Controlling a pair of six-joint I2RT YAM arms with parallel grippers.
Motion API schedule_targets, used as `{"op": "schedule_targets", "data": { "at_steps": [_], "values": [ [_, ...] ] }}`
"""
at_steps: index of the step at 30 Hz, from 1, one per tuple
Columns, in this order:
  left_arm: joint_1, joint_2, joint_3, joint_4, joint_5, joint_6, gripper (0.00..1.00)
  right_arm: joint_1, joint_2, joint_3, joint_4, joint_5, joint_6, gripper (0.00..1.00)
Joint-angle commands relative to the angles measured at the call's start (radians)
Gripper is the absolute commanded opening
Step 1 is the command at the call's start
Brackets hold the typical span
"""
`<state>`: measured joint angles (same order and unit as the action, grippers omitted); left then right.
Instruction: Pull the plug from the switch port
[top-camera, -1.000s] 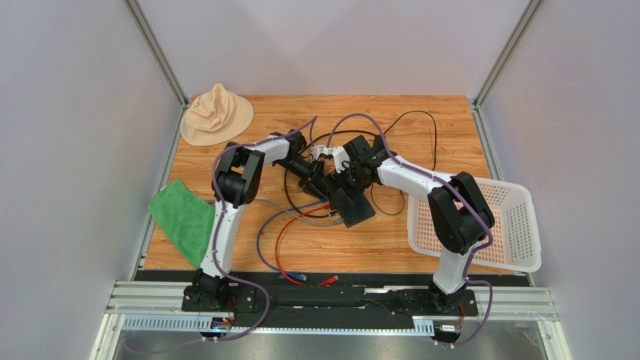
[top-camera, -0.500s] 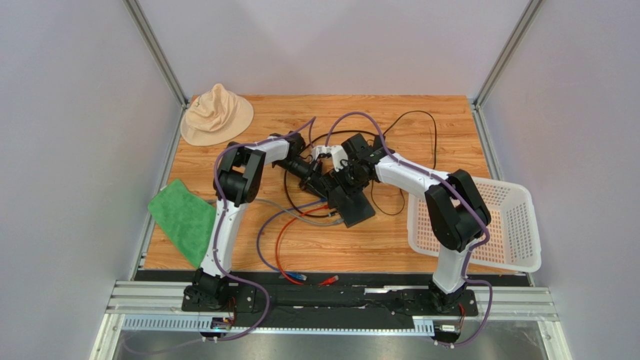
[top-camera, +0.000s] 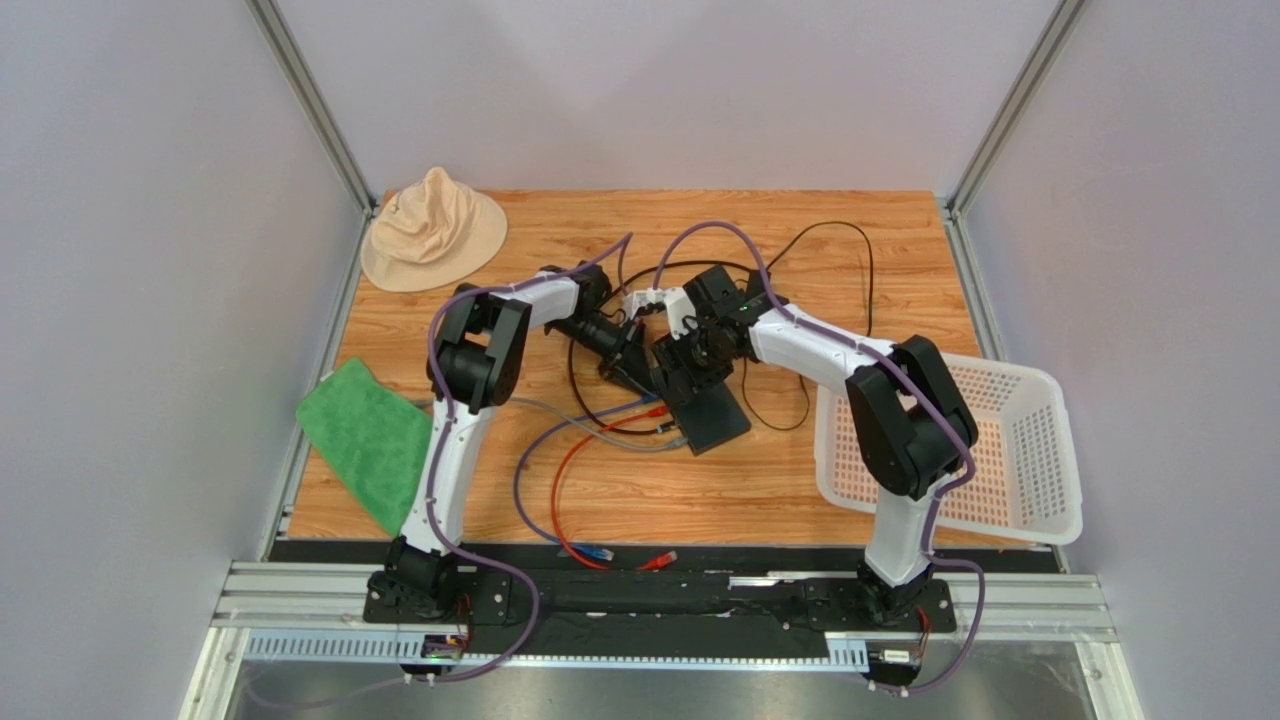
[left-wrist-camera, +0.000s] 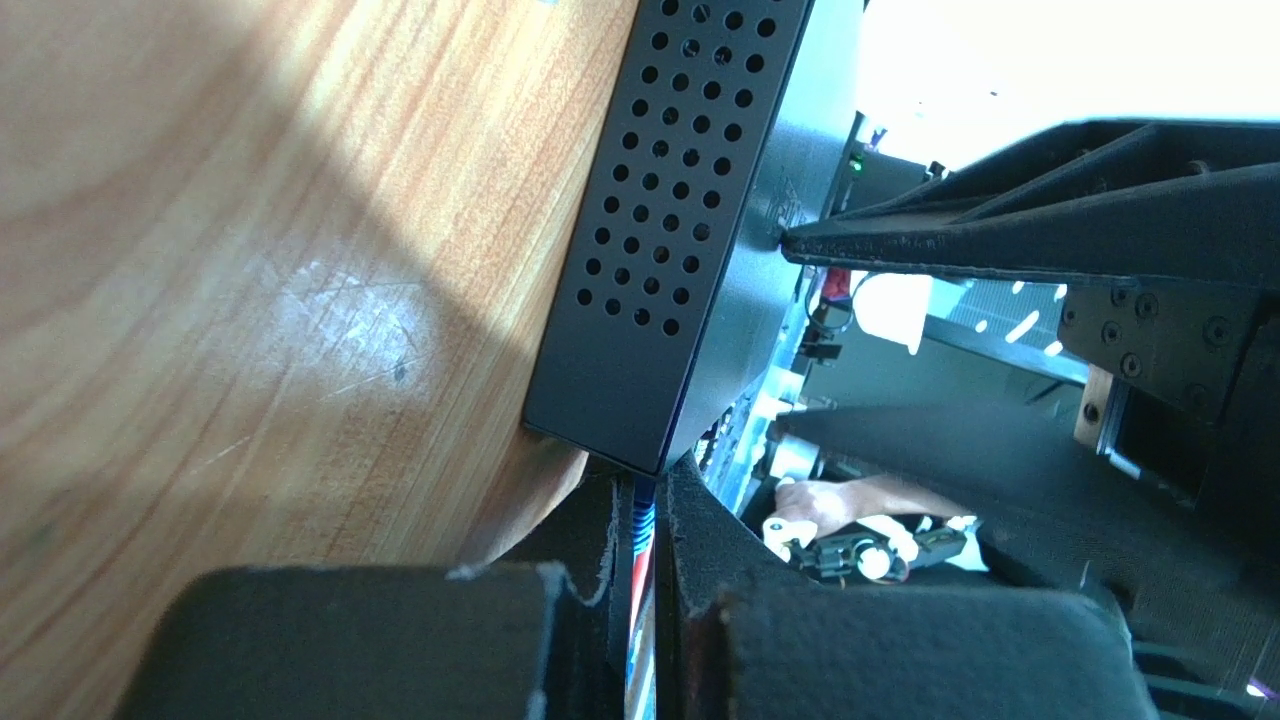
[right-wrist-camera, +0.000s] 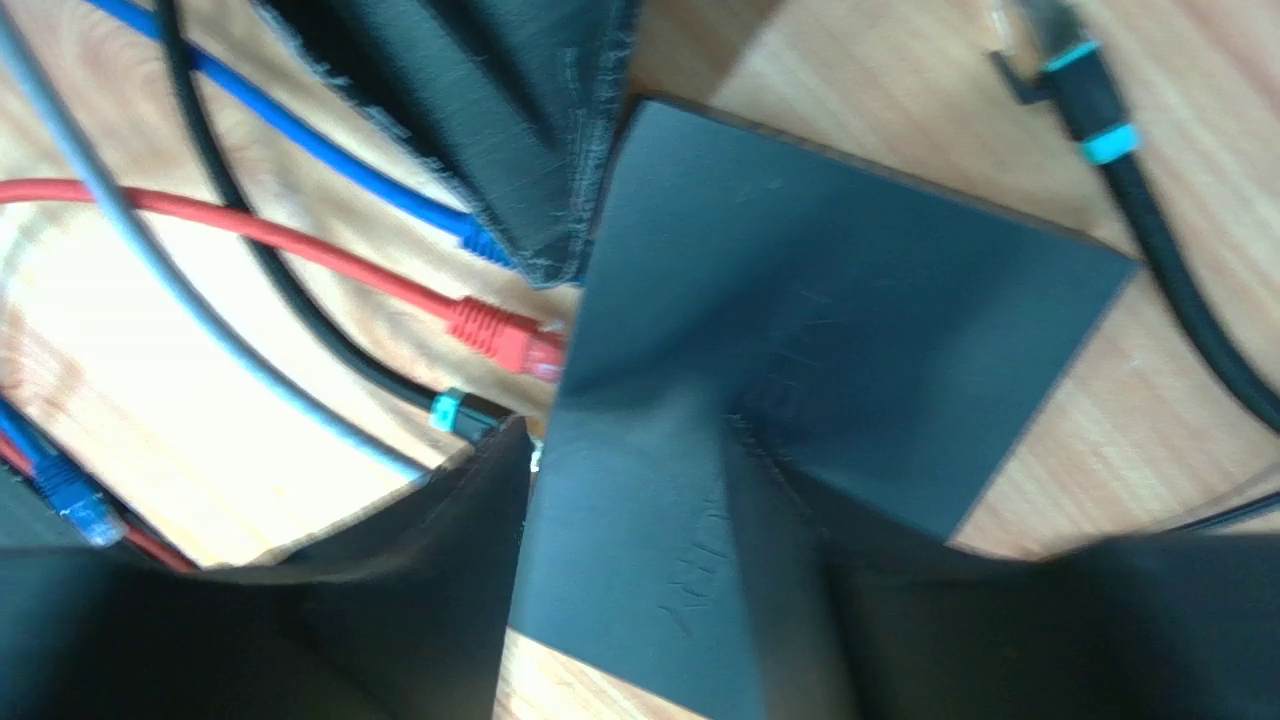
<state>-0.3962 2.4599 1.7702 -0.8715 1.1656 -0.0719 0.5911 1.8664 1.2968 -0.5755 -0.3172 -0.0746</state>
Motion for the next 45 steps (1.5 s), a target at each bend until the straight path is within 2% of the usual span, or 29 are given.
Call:
{"op": "schedule_targets", "data": {
  "at_steps": [1,2,3,6,12,17,21,23,26,30,32,40,43,45],
  "values": [
    [-0.009,0.002,0.038,0.022,-0.033,-0.016,0.00,-0.005,0.062,-0.004,-0.018,-0.008,0.010,0.40],
    [-0.006,-0.001,0.037,0.026,-0.037,-0.020,0.00,-0.007,0.063,-0.007,-0.018,-0.010,0.010,0.31],
    [-0.004,-0.004,0.034,0.026,-0.037,-0.022,0.00,-0.007,0.065,-0.008,-0.020,0.001,0.010,0.14],
    [-0.004,-0.010,0.023,0.034,-0.038,-0.025,0.00,-0.007,0.073,-0.022,-0.015,0.035,0.007,0.00],
    [-0.004,-0.016,0.005,0.032,-0.041,-0.019,0.00,-0.010,0.109,-0.021,-0.006,0.102,0.038,0.00],
    [-0.003,-0.047,0.009,0.015,-0.096,-0.014,0.00,-0.023,0.125,-0.034,-0.012,0.093,0.050,0.00],
    [-0.033,-0.029,0.185,-0.055,-0.119,0.044,0.00,-0.025,0.125,-0.042,-0.011,0.090,0.055,0.00],
    [-0.039,-0.026,0.201,-0.070,-0.145,0.066,0.00,-0.025,0.122,-0.041,-0.012,0.087,0.056,0.00],
    [-0.041,-0.038,0.143,-0.080,-0.144,0.070,0.00,-0.025,0.120,-0.040,-0.009,0.090,0.053,0.00],
    [-0.035,-0.078,-0.012,-0.055,-0.145,0.115,0.00,-0.025,0.116,-0.047,-0.004,0.092,0.055,0.00],
    [-0.035,-0.072,-0.009,-0.078,-0.156,0.142,0.00,-0.025,0.117,-0.048,-0.003,0.093,0.056,0.00],
    [-0.024,-0.004,0.210,-0.236,-0.253,0.243,0.00,-0.025,0.129,-0.045,-0.006,0.083,0.055,0.00],
    [-0.024,-0.015,0.167,-0.235,-0.271,0.264,0.00,-0.025,0.126,-0.053,0.000,0.081,0.056,0.00],
    [-0.024,-0.042,0.067,-0.201,-0.230,0.241,0.00,-0.025,0.126,-0.056,0.003,0.081,0.059,0.00]
  ]
}}
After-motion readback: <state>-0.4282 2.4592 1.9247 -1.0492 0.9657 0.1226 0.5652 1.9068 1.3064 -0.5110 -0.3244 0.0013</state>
